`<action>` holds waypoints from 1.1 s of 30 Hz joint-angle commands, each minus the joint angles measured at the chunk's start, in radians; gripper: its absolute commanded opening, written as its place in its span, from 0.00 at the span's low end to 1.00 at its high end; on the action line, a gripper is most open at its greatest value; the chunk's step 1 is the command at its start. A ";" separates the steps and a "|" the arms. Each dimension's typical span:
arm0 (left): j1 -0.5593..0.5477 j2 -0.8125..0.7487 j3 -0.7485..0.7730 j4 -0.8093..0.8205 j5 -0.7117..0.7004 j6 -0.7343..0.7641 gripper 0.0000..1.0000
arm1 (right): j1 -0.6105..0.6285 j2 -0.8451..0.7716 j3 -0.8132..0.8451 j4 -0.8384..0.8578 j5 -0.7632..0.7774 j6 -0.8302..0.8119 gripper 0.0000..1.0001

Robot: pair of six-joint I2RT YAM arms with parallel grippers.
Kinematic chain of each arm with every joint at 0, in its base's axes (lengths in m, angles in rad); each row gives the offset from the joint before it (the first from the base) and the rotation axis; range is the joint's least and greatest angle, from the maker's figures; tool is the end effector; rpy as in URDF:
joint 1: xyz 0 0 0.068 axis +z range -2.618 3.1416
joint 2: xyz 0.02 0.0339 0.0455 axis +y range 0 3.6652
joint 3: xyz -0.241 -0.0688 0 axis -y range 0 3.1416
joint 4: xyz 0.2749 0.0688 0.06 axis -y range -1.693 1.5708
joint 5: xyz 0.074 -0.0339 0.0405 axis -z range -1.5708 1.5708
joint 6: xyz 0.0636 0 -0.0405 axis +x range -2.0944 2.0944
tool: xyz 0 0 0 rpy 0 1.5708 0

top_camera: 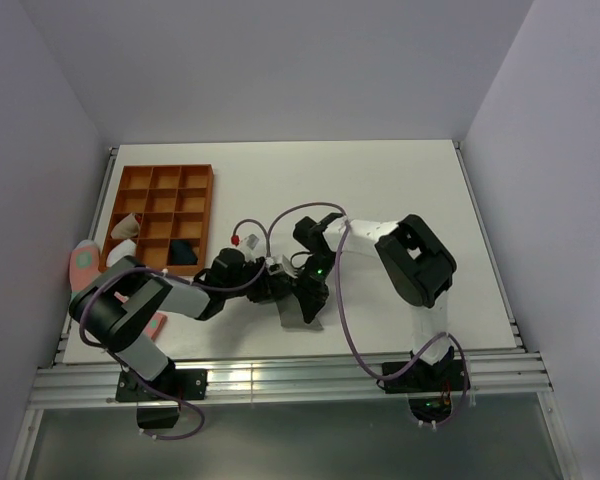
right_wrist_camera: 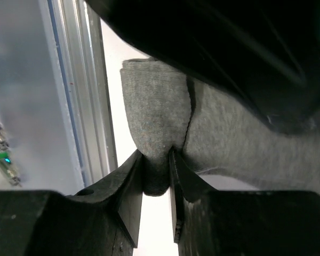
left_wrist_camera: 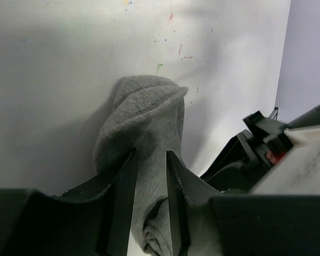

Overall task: Roll the socks
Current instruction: Roll the sock at the center of the board.

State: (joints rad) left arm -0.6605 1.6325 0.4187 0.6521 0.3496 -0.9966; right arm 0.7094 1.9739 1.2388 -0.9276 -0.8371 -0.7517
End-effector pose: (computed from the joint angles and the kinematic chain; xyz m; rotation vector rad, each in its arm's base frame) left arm 0.2238 -0.2015 0.0462 -0.1705 2.4028 -1.2618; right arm 0.2333 0.2625 0.0792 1.8309 -2.1298 -1.2515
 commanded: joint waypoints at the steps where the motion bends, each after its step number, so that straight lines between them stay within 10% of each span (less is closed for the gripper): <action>1: -0.011 -0.066 -0.018 0.050 -0.024 0.030 0.35 | -0.022 0.045 -0.019 0.021 0.164 0.081 0.22; 24: -0.071 -0.568 -0.340 0.162 -0.153 0.288 0.38 | -0.024 0.131 0.077 -0.017 0.207 0.150 0.22; 33: -0.217 -0.430 -0.198 0.113 -0.179 0.461 0.43 | -0.022 0.183 0.148 -0.071 0.227 0.146 0.23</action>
State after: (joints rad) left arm -0.8520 1.1500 0.1463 0.7506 0.1898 -0.6453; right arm 0.6891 2.0995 1.3708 -1.0573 -0.8036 -0.5686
